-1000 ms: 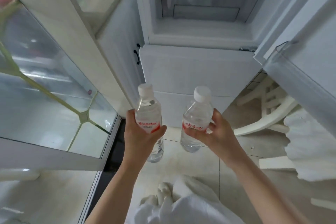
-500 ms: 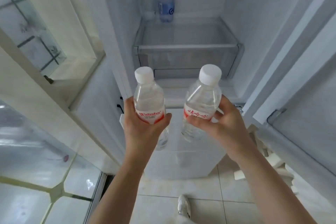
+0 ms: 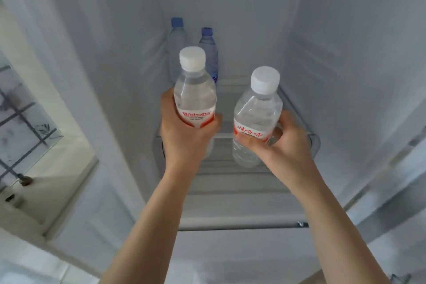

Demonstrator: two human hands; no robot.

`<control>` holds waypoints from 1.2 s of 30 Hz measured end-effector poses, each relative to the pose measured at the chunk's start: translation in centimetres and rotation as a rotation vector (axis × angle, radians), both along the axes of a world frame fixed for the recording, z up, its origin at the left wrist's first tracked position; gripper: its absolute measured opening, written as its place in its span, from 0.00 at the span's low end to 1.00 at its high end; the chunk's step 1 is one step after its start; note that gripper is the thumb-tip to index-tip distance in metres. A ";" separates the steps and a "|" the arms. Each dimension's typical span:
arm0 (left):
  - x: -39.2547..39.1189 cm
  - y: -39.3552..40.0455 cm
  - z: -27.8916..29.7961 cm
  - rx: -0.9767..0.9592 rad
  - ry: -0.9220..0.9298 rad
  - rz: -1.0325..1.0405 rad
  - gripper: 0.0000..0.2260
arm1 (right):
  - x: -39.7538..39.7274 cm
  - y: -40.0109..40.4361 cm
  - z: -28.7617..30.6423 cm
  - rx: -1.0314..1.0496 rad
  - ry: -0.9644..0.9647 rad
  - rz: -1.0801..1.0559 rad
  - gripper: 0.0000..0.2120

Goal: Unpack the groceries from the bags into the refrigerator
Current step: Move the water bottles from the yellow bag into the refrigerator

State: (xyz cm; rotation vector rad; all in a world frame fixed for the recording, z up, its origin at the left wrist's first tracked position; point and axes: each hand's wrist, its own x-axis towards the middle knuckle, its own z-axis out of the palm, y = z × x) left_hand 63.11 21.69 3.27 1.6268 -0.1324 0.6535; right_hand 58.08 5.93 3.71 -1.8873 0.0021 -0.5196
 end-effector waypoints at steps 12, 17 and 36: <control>8.4 -1.2 -1.4 -0.103 -0.020 -0.013 0.33 | 9.4 -0.7 1.1 -0.016 -0.029 -0.047 0.24; 12.4 -1.6 -1.0 -0.068 0.012 -0.064 0.33 | 13.5 -1.0 1.5 -0.021 0.029 -0.026 0.25; 11.7 -0.9 -5.3 0.279 0.104 -0.013 0.36 | 13.4 2.2 -3.9 -0.227 -0.014 -0.344 0.46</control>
